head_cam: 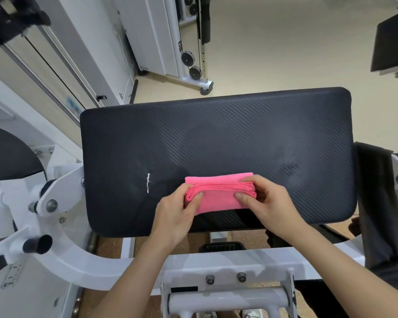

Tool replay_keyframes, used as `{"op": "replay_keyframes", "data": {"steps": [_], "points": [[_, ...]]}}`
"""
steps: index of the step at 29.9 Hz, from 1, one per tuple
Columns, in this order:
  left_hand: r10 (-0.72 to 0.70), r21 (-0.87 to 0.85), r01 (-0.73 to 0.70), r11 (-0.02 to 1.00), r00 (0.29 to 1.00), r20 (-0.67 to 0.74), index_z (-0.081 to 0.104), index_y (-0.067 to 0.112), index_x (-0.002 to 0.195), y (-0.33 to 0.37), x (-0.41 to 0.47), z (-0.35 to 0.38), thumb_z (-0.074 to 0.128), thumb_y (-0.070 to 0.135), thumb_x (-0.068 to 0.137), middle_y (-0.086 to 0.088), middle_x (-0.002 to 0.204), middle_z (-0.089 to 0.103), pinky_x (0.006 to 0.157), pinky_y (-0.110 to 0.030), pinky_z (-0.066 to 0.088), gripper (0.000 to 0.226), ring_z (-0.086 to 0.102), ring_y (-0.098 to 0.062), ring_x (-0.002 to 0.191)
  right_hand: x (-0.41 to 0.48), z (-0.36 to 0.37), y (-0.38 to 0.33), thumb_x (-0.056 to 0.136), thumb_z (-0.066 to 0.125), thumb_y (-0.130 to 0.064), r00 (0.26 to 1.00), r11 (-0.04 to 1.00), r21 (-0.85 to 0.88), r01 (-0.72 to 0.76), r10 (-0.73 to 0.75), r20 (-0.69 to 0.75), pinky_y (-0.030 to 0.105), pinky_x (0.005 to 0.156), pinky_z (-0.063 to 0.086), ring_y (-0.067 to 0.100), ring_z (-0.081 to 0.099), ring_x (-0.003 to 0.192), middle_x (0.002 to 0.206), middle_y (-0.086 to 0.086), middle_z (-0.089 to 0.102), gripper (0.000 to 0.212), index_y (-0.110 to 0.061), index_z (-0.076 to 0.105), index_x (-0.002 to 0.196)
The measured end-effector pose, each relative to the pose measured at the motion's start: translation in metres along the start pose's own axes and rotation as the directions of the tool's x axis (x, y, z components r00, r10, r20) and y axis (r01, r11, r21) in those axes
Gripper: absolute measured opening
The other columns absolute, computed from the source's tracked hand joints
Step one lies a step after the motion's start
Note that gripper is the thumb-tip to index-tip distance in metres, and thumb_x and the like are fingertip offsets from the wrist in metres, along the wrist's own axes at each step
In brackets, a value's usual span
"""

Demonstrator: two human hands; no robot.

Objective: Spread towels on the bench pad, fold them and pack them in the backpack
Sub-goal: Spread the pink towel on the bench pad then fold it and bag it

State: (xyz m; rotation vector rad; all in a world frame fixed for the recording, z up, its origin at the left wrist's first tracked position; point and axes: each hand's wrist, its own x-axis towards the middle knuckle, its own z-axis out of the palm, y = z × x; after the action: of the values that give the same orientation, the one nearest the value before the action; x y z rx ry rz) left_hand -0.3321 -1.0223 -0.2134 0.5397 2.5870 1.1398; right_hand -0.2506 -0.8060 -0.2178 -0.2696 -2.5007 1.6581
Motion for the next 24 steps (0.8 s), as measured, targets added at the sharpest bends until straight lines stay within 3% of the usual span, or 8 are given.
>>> {"op": "replay_keyframes", "data": {"steps": [6, 8, 11, 15, 18, 20, 22, 24], "points": [[-0.015, 0.029, 0.019, 0.999, 0.992, -0.126, 0.064, 0.024, 0.11, 0.009, 0.005, 0.004, 0.057, 0.043, 0.093, 0.018, 0.078, 0.063, 0.06, -0.014, 0.045, 0.027, 0.06, 0.001, 0.072, 0.006, 0.004, -0.001, 0.082, 0.076, -0.024, 0.969, 0.98, -0.201, 0.006, -0.055, -0.241, 0.02, 0.07, 0.052, 0.005, 0.058, 0.076, 0.1, -0.009, 0.048, 0.034, -0.027, 0.06, 0.111], [0.04, 0.081, -0.024, 0.996, 0.98, -0.196, 0.059, 0.025, 0.107, 0.013, 0.007, 0.004, 0.061, 0.042, 0.09, 0.015, 0.078, 0.064, 0.06, -0.026, 0.054, 0.024, 0.063, -0.002, 0.068, 0.007, 0.007, -0.004, 0.085, 0.073, -0.025, 0.968, 0.935, -0.355, 0.025, -0.111, -0.224, 0.027, 0.066, 0.053, 0.006, 0.056, 0.074, 0.106, -0.007, 0.046, 0.036, -0.026, 0.06, 0.119], [0.198, 0.308, -0.122, 0.943, 0.954, -0.226, 0.058, 0.024, 0.117, 0.012, 0.008, 0.002, 0.059, 0.043, 0.089, 0.009, 0.083, 0.062, 0.056, -0.033, 0.054, 0.034, 0.062, -0.011, 0.067, 0.007, 0.011, -0.006, 0.089, 0.067, -0.028, 0.973, 0.863, -0.505, 0.026, -0.138, -0.185, 0.037, 0.063, 0.054, 0.014, 0.056, 0.081, 0.114, -0.004, 0.045, 0.038, -0.023, 0.059, 0.126], [0.199, 0.402, -0.123, 0.907, 0.968, -0.152, 0.061, 0.024, 0.126, 0.0, 0.012, -0.004, 0.061, 0.048, 0.087, 0.008, 0.101, 0.044, 0.066, -0.028, 0.046, 0.046, 0.046, -0.01, 0.091, 0.013, 0.004, -0.006, 0.087, 0.068, -0.033, 0.986, 0.791, -0.612, -0.008, -0.095, -0.136, 0.042, 0.074, 0.053, 0.022, 0.051, 0.107, 0.126, 0.001, 0.045, 0.043, -0.019, 0.06, 0.127], [0.212, 0.34, -0.174, 0.924, 0.974, -0.078, 0.062, 0.024, 0.11, -0.001, 0.015, -0.008, 0.068, 0.043, 0.083, 0.011, 0.107, 0.046, 0.077, -0.024, 0.043, 0.033, 0.042, -0.006, 0.098, 0.019, 0.002, -0.012, 0.087, 0.068, -0.032, 0.994, 0.766, -0.642, 0.028, -0.088, -0.062, 0.039, 0.077, 0.05, 0.019, 0.043, 0.112, 0.124, -0.002, 0.046, 0.036, -0.018, 0.062, 0.12], [0.168, 0.253, -0.156, 0.955, 0.985, -0.029, 0.058, 0.026, 0.099, 0.003, 0.015, -0.01, 0.072, 0.038, 0.081, 0.014, 0.1, 0.051, 0.074, -0.022, 0.046, 0.026, 0.048, -0.004, 0.091, 0.022, -0.003, -0.016, 0.087, 0.069, -0.032, 0.997, 0.785, -0.616, 0.06, -0.071, 0.007, 0.033, 0.081, 0.046, 0.015, 0.039, 0.11, 0.12, -0.006, 0.047, 0.032, -0.02, 0.06, 0.115], [0.019, 0.036, -0.02, 0.999, 1.0, 0.025, 0.056, 0.028, 0.091, 0.009, 0.011, -0.014, 0.077, 0.032, 0.08, 0.013, 0.092, 0.06, 0.068, -0.023, 0.052, 0.025, 0.057, -0.005, 0.085, 0.025, -0.013, -0.019, 0.085, 0.072, -0.029, 0.996, 0.849, -0.527, 0.05, -0.003, 0.09, 0.03, 0.082, 0.042, 0.013, 0.042, 0.103, 0.11, -0.009, 0.05, 0.025, -0.024, 0.057, 0.104], [-0.124, -0.264, 0.15, 0.953, 0.986, 0.114, 0.059, 0.024, 0.09, 0.014, 0.004, -0.018, 0.077, 0.03, 0.081, 0.006, 0.089, 0.068, 0.065, -0.022, 0.054, 0.021, 0.063, -0.007, 0.083, 0.024, -0.024, -0.025, 0.085, 0.073, -0.024, 0.969, 0.944, -0.324, -0.07, 0.141, 0.201, 0.03, 0.075, 0.045, 0.012, 0.051, 0.088, 0.093, -0.009, 0.057, 0.021, -0.023, 0.054, 0.094]]}}
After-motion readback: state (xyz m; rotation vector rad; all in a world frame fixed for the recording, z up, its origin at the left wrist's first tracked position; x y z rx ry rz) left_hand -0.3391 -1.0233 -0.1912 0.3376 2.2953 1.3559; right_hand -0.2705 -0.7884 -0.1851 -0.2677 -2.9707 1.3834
